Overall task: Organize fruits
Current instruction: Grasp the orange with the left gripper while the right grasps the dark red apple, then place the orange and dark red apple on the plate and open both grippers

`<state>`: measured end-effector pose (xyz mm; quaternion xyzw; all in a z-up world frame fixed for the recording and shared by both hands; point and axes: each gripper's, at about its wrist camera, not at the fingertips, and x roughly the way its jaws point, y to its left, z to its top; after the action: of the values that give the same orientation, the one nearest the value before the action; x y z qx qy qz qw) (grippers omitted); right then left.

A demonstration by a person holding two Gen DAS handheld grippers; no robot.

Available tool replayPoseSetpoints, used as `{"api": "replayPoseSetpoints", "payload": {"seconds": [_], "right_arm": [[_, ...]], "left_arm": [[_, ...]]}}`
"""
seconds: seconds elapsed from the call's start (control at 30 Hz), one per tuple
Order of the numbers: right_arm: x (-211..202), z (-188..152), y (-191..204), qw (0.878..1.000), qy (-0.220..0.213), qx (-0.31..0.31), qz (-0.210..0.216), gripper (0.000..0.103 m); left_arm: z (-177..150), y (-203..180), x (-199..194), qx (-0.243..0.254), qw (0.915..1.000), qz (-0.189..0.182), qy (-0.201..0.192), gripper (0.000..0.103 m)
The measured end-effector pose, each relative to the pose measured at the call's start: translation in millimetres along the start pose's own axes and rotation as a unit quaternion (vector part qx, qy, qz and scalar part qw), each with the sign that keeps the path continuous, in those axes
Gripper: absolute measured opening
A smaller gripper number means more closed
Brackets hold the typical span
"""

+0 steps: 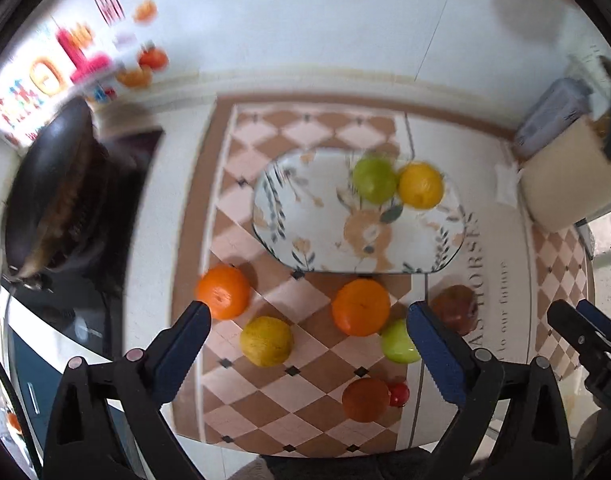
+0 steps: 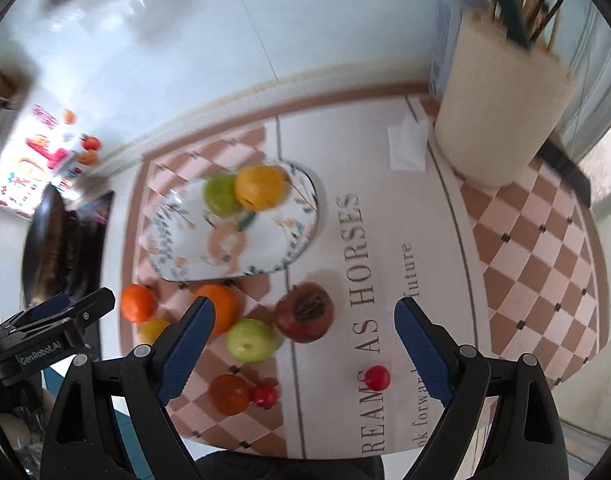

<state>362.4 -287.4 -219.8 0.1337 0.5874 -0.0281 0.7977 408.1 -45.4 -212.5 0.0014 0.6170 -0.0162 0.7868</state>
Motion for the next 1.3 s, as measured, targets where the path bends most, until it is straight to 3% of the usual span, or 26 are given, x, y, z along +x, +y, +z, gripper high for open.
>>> {"api": "replayPoseSetpoints", "payload": {"seconds": [0.2, 0.47, 0.57, 0.73, 0.87, 1.0, 1.13, 1.3], "right_arm": [[81, 1, -13, 0.996, 0.083, 0.024, 0.013, 0.093], [129, -3, -8, 0.992, 0.126, 0.018, 0.012, 0.093], [136, -3, -6, 0.991, 0.133, 0.013, 0.010, 0.093], [142, -4, -4, 0.990, 0.143, 0.009, 0.011, 0.090], [149, -5, -5, 0.988, 0.151, 0.015, 0.024, 0.087], [155, -5, -4, 0.987, 0.156, 0.020, 0.033, 0.083], [163, -10, 0, 0.986, 0.162, 0.014, 0.038, 0.070], [161, -17, 9, 0.988, 0.153, -0.004, 0.027, 0.070]], "left_arm": [[6, -7, 69, -0.021, 0.9953, -0.025, 0.091, 0.100], [0, -27, 133, -0.009, 0.9839, -0.040, 0.174, 0.100], [-3, -30, 143, -0.006, 0.9821, -0.047, 0.182, 0.099], [-8, -37, 152, 0.004, 0.9805, -0.052, 0.189, 0.085], [-12, -46, 154, 0.011, 0.9804, -0.068, 0.185, 0.063], [-18, -49, 149, 0.026, 0.9827, -0.053, 0.175, 0.063], [-23, -45, 150, 0.026, 0.9839, -0.048, 0.171, 0.063], [-26, -44, 144, 0.017, 0.9863, -0.048, 0.157, 0.063]]}}
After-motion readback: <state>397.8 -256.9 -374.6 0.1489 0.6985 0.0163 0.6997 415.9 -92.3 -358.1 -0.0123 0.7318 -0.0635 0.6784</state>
